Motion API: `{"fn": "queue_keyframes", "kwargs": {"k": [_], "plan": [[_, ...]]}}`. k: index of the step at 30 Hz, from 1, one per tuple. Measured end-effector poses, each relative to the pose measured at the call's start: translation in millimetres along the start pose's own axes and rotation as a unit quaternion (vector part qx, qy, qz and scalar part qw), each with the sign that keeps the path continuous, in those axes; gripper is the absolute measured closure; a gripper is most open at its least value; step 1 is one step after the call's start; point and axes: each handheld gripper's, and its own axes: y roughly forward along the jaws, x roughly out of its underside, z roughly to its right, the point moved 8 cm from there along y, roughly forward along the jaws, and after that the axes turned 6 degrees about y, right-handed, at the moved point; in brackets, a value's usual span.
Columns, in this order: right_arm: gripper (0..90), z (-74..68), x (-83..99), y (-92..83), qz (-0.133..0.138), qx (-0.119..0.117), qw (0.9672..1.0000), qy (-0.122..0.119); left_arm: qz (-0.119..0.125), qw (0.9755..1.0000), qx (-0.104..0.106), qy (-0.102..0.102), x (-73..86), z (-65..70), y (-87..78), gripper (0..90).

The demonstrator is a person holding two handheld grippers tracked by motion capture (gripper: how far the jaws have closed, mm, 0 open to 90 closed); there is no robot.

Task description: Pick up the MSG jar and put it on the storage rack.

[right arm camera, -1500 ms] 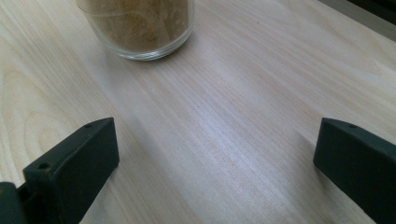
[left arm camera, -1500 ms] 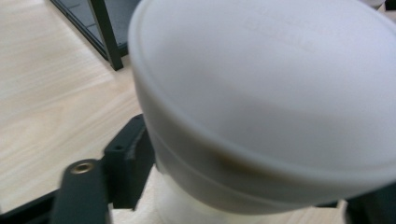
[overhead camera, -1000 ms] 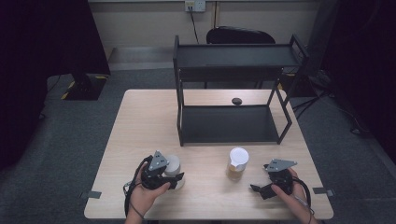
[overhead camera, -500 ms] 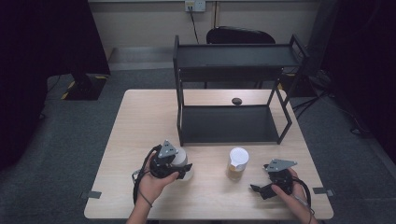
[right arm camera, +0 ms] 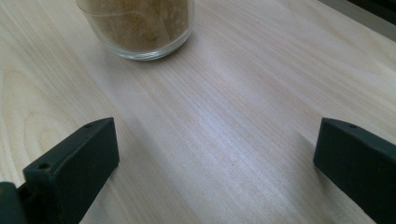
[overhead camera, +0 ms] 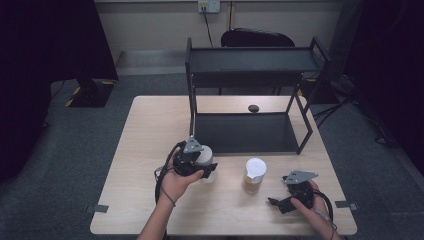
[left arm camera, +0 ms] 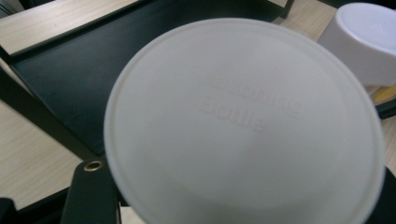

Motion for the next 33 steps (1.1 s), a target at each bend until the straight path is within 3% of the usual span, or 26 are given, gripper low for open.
{"fn": "queue_keyframes", "kwargs": {"k": [14,33], "plan": [[0.0,0.0,0.0,0.0,0.0,0.0,1.0,0.0,-0.002,1.0,0.006,-0.005,-33.7,-7.8,20.0,34.6],[0.0,0.0,0.0,0.0,0.0,0.0,1.0,0.0,0.004,1.0,0.005,-0.005,-80.8,-19.7,24.8,34.6]]}}
